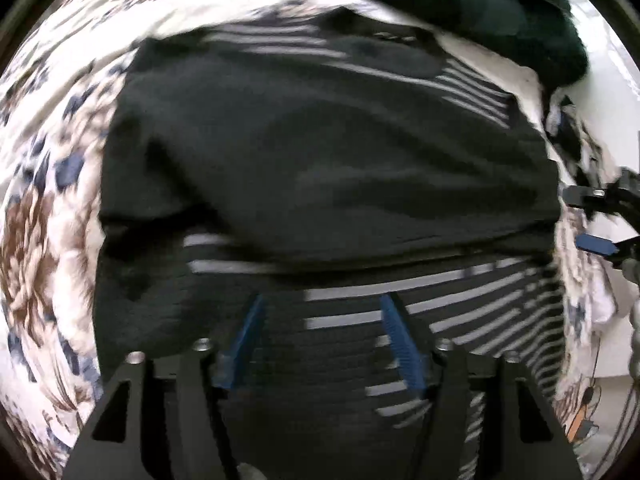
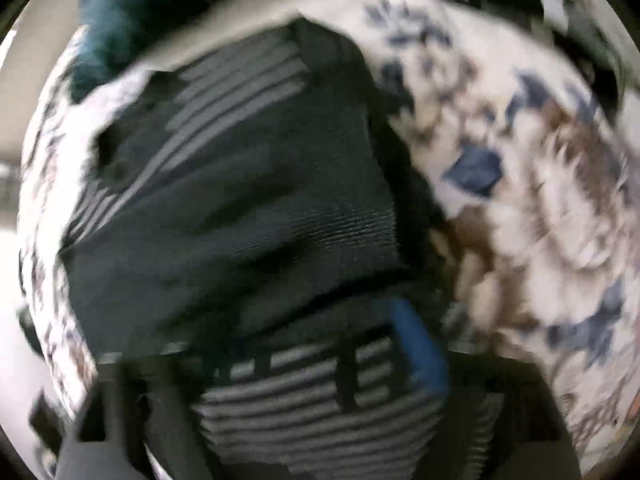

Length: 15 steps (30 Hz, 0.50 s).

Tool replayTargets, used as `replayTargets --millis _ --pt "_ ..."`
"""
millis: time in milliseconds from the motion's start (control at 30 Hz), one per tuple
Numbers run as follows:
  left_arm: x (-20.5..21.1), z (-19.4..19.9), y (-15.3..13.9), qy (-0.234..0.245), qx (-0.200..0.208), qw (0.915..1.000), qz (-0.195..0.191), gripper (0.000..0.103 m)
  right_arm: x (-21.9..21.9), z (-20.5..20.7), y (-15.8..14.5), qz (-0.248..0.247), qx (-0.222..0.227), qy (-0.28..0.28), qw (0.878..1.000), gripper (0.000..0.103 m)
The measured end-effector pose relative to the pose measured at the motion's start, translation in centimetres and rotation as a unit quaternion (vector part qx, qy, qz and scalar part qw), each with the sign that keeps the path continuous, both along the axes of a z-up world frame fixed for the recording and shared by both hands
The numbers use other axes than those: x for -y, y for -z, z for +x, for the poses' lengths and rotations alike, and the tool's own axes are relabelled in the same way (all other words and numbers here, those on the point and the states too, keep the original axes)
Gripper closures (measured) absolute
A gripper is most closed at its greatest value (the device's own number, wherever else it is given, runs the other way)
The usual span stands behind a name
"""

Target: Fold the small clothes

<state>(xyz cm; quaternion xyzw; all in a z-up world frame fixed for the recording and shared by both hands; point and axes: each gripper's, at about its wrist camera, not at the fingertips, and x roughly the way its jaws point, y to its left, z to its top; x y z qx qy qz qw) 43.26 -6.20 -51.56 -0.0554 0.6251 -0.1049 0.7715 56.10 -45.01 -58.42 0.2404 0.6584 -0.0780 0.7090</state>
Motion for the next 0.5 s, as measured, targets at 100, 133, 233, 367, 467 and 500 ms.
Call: replayTargets --millis 100,133,233,367,467,500 --pt "2.8 -0.7 -2.0 0.015 0.016 0.9997 0.005 0.015 2.2 -2.3 -2.8 0.005 -0.006 -0.009 1.0 0.003" --pt "3.9 -1.1 -2.7 0.02 0.021 0.9995 0.008 0.014 3.3 -3.2 -3.5 0.011 -0.009 -0.01 1.0 0.003" --pt "7.7 -3.5 -4.0 0.029 0.027 0.9992 0.01 0.013 7.5 -5.9 -5.0 0.022 -0.02 -0.023 0.999 0.003" --pt "13.7 -7.6 -3.4 0.009 -0.011 0.9999 0.008 0.013 13.1 -8.9 -5.5 0.031 -0.027 -0.054 0.998 0.003" --pt "19.6 -12.5 -2.0 0.002 -0.059 0.9982 0.011 0.013 17.2 -10.3 -4.6 0.042 -0.03 -0.086 0.995 0.003" --pt "21.1 -13.8 -1.4 -0.003 -0.075 0.9971 0.008 0.013 17.5 -10.1 -4.0 0.046 -0.031 -0.093 0.994 0.003"
